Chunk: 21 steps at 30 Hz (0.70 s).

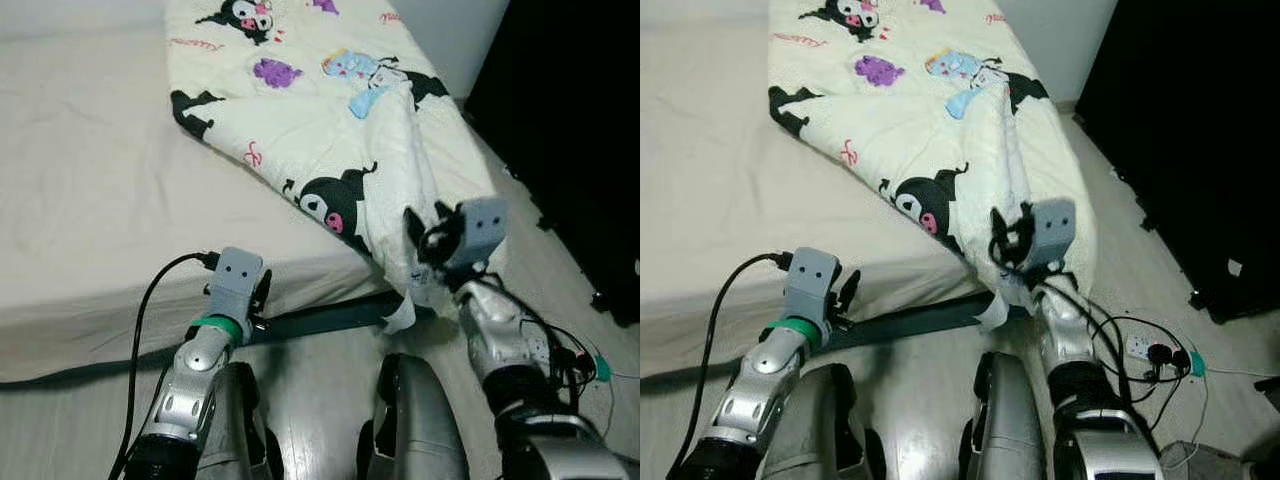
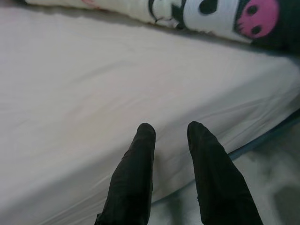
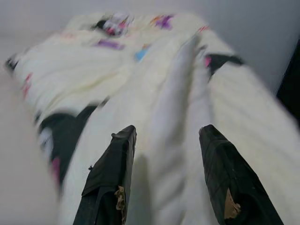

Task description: Clean up the room

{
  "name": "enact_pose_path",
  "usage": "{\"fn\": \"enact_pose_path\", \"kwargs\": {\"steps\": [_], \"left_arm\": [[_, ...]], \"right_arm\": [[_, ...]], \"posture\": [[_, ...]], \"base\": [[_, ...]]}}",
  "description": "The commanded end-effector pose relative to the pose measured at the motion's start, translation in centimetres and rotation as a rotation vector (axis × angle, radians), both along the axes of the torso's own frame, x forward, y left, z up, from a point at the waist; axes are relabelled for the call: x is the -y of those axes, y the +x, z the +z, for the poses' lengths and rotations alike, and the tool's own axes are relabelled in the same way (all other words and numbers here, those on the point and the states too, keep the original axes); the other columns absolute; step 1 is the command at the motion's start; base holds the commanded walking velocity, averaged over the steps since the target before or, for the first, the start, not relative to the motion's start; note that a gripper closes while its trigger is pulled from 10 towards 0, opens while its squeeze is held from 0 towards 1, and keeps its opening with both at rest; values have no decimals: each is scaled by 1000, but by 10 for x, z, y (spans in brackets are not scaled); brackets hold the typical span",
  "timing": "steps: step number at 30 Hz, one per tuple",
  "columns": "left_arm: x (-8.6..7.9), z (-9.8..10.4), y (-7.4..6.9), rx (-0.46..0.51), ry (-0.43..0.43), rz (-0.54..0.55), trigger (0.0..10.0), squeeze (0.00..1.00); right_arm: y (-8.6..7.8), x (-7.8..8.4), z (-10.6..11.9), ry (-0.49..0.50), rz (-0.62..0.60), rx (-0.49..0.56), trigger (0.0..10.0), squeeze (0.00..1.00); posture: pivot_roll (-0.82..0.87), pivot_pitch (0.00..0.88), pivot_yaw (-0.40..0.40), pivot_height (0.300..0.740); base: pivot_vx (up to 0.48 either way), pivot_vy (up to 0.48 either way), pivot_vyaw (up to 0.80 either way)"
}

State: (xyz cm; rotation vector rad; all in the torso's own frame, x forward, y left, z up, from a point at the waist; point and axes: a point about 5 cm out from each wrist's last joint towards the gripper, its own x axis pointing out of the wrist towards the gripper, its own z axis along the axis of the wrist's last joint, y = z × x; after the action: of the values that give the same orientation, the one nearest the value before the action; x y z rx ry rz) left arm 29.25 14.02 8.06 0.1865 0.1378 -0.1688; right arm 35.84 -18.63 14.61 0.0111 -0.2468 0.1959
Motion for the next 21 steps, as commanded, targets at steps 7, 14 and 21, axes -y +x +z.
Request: {"fn": "enact_pose_path", "kwargs": {"steps": [7, 14, 21], "left_arm": [[-8, -5, -10, -41, 8, 18, 10000, 0], [-17, 2, -19, -40, 25, 25, 10000, 0], [-26, 5, -22, -44, 41, 44, 10000, 0]], "right_arm": [[8, 8, -4, 136, 64, -103, 10000, 0], [13, 10, -20, 222, 152, -286, 10000, 0], [12, -16, -21, 205, 394, -324, 10000, 0]], "posture": [[70, 169, 68, 551], [127, 188, 83, 551], [138, 180, 92, 551]], "base": [[0, 0, 0], [0, 0, 0], [0, 0, 0]]}}
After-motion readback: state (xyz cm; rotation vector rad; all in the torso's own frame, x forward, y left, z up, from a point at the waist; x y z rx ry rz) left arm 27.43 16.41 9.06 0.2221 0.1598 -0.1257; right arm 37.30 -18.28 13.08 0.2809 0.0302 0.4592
